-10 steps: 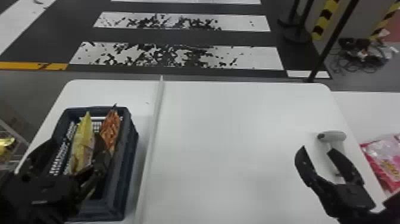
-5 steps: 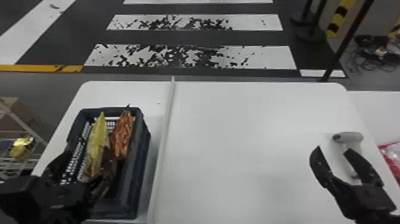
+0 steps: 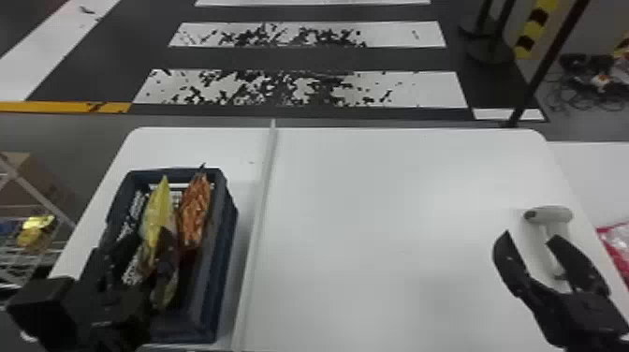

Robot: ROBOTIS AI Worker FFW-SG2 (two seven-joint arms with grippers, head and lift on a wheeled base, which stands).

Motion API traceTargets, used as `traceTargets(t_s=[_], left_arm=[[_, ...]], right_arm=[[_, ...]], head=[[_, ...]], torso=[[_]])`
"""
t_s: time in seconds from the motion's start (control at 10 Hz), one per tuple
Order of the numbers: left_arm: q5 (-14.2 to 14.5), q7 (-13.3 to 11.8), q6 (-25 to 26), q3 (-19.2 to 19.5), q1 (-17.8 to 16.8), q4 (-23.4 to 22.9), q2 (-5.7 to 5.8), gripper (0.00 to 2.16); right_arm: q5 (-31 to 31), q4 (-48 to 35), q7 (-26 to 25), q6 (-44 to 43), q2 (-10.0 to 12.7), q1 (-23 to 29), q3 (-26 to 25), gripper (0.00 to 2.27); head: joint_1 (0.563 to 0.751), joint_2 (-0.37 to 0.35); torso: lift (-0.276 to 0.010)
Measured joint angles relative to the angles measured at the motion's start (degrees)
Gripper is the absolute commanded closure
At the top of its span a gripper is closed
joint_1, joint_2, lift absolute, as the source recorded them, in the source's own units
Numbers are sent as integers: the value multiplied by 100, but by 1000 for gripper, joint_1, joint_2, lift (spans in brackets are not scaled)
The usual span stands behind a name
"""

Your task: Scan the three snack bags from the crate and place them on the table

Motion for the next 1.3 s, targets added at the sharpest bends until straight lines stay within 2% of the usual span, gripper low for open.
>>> traceTargets(t_s=[0.5, 0.9, 1.3], left_arm=[[26, 40, -169, -13, 110, -168, -15, 2148], [-197, 133, -259, 9, 276, -741, -15, 2148], [-340, 124, 28, 156, 342, -1793, -10, 2148]], right_arm=[[-35, -88, -3, -68, 1, 81, -7, 110], [-147, -152, 5, -184, 9, 197, -70, 113], [-194, -286, 3, -194, 30, 236, -86, 113]], head=[[695, 49], [695, 31], [695, 17]], torso=[[-62], [-62], [-62]])
